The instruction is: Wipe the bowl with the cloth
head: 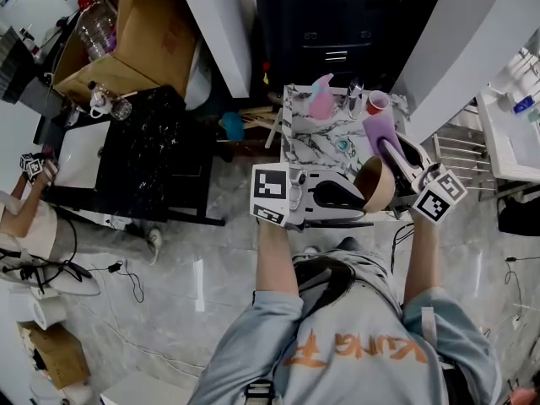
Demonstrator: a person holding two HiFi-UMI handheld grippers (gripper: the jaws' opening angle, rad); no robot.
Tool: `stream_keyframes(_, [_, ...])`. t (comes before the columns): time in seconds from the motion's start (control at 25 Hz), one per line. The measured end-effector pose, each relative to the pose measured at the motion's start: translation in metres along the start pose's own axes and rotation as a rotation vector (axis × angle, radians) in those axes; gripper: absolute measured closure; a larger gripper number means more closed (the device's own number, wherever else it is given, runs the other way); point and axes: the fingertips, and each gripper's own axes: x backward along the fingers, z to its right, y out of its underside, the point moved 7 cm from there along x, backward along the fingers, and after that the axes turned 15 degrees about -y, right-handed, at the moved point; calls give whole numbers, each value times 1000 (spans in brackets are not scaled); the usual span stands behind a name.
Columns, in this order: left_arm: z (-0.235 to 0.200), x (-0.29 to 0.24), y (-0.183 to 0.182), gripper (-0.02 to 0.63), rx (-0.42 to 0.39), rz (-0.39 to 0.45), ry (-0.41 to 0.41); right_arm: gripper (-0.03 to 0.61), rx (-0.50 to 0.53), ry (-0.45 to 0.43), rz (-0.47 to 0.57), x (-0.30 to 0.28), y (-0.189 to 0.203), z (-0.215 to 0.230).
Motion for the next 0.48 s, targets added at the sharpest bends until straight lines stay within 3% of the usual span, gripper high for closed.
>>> stream_keyframes(0.24, [-14,9,-15,578,-14,161,-126,453,18,25,-73,-2,11,2])
stream_keyframes(0.36, [-24,16,-25,581,0,264,-206,453,37,-5,-130,-10,19,-5])
stream_keyframes(0.48, [-33,25,-27,584,15,312,-306,453,62,-43,-181,-19,26,-13])
